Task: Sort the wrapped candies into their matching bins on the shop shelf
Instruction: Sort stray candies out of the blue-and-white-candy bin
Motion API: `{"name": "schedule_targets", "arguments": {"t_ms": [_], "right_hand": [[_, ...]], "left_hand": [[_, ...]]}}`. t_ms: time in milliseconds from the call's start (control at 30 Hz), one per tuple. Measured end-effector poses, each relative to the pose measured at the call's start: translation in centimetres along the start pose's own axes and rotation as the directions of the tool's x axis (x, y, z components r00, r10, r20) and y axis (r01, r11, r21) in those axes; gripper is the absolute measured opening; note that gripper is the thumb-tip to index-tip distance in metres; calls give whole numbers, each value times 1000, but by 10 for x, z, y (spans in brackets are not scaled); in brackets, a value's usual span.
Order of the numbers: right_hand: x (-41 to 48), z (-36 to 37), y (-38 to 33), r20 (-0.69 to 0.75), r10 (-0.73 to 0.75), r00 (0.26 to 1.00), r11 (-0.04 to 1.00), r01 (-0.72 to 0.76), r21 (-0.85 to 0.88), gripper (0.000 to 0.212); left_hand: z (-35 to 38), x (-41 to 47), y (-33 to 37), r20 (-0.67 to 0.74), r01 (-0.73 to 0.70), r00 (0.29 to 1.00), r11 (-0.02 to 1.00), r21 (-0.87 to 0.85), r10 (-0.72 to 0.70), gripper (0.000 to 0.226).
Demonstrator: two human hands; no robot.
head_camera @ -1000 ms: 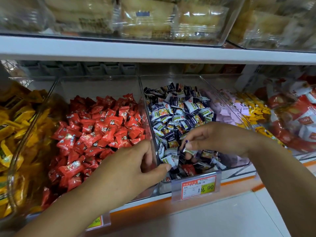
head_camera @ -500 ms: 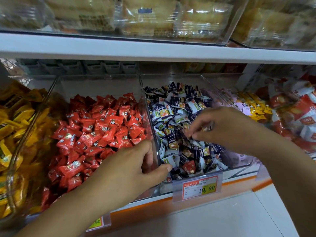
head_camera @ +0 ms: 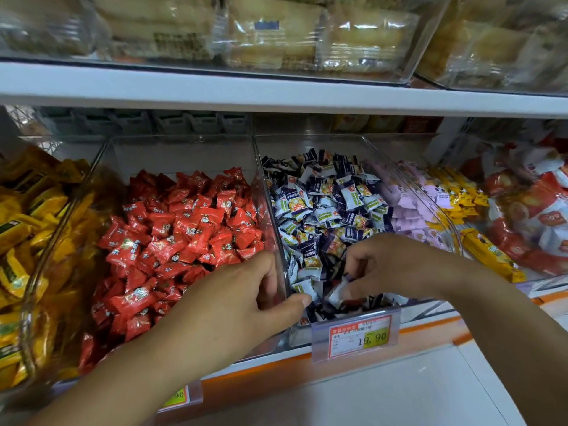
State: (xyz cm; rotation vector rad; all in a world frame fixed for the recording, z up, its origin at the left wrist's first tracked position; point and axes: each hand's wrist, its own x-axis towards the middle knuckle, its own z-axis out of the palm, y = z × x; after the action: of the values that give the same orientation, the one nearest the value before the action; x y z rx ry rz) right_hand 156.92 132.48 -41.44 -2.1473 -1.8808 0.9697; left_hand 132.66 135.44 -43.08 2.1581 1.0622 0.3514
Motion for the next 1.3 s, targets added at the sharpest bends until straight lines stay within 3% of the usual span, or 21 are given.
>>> {"name": "schedule_targets", "arguments": {"t_ms": [233,367,500,700,833,867,933,1000,1067,1100,1233,1300], "right_hand": [[-2,-12,-10,-35,-30,999,931,41,363,27],[6,-13,-13,-195,30,980,943,37,330,30],[5,-19,-18,-197,35,980,942,33,334,22],[6,-13,-55,-375,-125,919,820,308,483,14],[9,-7,-84,-338,-265,903,709,420,566,34],[9,-10,-85,-337,-269,902,721,420,551,30],[6,-19,-73,-336,-268,903,862,381,335,17],[5,-18,-58,-139,-281,949,956,289,39,13],[7,3,-49,119,-221,968,956,239,-171,21],[10,17,-46,166,-205,965,931,244,-272,24],[26,37,-32,69,-235,970,812,235,-535,59],[31,28,-26,-27,-253,967,778,186,-600,60]], "left_hand": [[0,0,-2,0,-6,1000,1000,-21,6,44],[1,0,-2,-5,-16,1000,1000,-19,15,45],[1,0,-3,-2,-25,1000,999,-24,25,45],[2,1,-7,-7,-36,999,999,-20,36,45],[3,2,-8,-22,-44,999,999,-19,44,45],[3,2,-8,-24,-46,999,999,-15,45,45],[3,2,-8,-20,-48,999,999,-13,48,44],[2,1,-7,-18,-46,999,999,-13,46,44],[2,1,-6,-22,-42,999,999,3,42,44],[2,2,-5,-28,-40,999,999,10,40,44],[2,2,0,-13,-13,1000,1000,-14,13,41],[1,1,-1,-5,-3,1000,999,-36,3,40]]}}
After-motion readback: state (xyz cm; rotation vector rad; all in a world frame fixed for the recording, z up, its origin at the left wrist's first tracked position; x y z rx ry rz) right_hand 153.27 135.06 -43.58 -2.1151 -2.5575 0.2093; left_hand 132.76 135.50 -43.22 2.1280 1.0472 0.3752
